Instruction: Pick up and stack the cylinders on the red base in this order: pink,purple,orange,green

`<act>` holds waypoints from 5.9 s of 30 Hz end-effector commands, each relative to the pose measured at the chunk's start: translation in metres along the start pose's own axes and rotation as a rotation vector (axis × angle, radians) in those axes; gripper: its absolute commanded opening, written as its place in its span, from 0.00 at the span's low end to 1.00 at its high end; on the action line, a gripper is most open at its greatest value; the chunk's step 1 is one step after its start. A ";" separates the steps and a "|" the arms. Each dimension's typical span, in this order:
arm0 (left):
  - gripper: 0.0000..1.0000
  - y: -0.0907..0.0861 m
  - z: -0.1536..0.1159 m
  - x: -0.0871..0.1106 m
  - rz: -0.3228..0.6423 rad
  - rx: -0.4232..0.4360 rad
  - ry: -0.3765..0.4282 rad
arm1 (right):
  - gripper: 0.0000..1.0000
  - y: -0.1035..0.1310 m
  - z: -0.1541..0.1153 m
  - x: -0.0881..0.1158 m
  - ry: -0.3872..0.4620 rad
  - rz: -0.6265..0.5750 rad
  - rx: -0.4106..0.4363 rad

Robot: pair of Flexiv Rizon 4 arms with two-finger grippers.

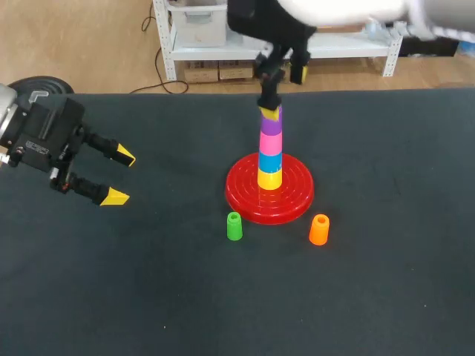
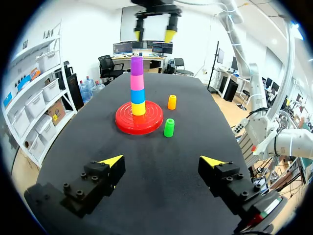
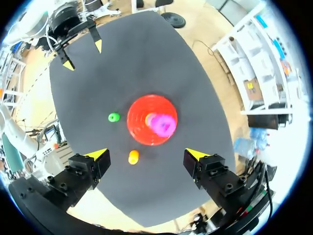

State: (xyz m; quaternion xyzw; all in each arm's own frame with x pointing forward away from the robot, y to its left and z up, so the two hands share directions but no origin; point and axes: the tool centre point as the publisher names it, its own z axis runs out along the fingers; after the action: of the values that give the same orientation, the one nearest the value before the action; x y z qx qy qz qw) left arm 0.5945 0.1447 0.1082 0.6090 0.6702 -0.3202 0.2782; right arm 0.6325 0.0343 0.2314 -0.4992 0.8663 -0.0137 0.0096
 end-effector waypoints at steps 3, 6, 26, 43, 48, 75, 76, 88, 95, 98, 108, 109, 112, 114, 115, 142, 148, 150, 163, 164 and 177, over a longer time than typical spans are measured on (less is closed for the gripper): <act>1.00 0.000 0.000 0.001 0.003 -0.001 -0.003 | 1.00 0.039 0.020 0.049 -0.136 0.048 0.129; 1.00 0.000 0.000 0.001 0.003 -0.001 -0.003 | 1.00 0.050 0.034 0.058 -0.137 0.076 0.103; 1.00 0.000 0.000 0.001 0.003 -0.001 -0.003 | 1.00 0.076 0.115 0.083 -0.179 0.194 -0.031; 1.00 0.000 0.000 0.001 0.003 -0.001 -0.003 | 1.00 0.061 0.161 0.080 -0.099 0.199 -0.087; 1.00 0.000 0.000 0.001 0.003 -0.001 -0.003 | 1.00 0.058 0.173 0.082 -0.098 0.240 -0.076; 1.00 0.000 0.000 0.001 0.003 -0.001 -0.003 | 1.00 0.037 0.209 0.096 -0.071 0.355 -0.051; 1.00 0.000 0.000 0.001 0.003 -0.001 -0.003 | 1.00 0.036 0.210 0.096 -0.071 0.356 -0.052; 1.00 0.000 0.000 0.001 0.003 -0.001 -0.003 | 1.00 0.028 0.221 0.095 -0.061 0.375 -0.050; 1.00 0.000 0.000 0.001 0.003 -0.001 -0.003 | 1.00 0.025 0.224 0.090 -0.054 0.380 -0.045; 1.00 0.000 0.000 0.001 0.003 -0.001 -0.003 | 1.00 0.024 0.224 0.089 -0.053 0.377 -0.047; 1.00 0.000 0.000 0.001 0.003 -0.001 -0.003 | 1.00 0.026 0.225 0.090 -0.046 0.380 -0.053; 1.00 0.000 0.000 0.001 0.003 -0.001 -0.003 | 1.00 0.027 0.225 0.090 -0.045 0.379 -0.054; 1.00 0.000 0.000 0.001 0.003 -0.001 -0.003 | 1.00 0.027 0.226 0.090 -0.042 0.378 -0.057; 1.00 0.000 0.000 0.001 0.003 -0.001 -0.003 | 1.00 0.027 0.226 0.089 -0.044 0.376 -0.059; 1.00 0.000 0.000 0.001 0.003 -0.001 -0.003 | 1.00 0.027 0.226 0.089 -0.044 0.375 -0.060; 1.00 0.000 0.000 0.001 0.003 -0.001 -0.003 | 0.00 0.031 0.232 0.089 -0.034 0.361 -0.074; 1.00 0.000 0.000 0.001 0.003 -0.001 -0.003 | 0.00 0.032 0.228 0.088 -0.037 0.358 -0.074; 1.00 0.000 0.000 0.001 0.003 -0.001 -0.003 | 0.00 0.033 0.220 0.087 -0.024 0.377 -0.077; 1.00 0.000 0.000 0.001 0.003 -0.001 -0.003 | 0.00 0.023 0.099 0.060 -0.091 0.323 0.083; 1.00 0.000 0.000 0.001 0.003 -0.001 -0.003 | 0.00 0.022 0.092 0.058 -0.098 0.316 0.093; 1.00 0.000 0.000 0.001 0.003 -0.001 -0.003 | 0.00 -0.003 0.014 0.027 -0.197 0.198 0.140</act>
State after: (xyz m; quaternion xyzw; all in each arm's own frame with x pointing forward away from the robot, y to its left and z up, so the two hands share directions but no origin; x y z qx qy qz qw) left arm 0.5945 0.1447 0.1082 0.6090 0.6702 -0.3202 0.2781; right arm 0.6171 0.0095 0.2025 -0.4061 0.9026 -0.0284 0.1402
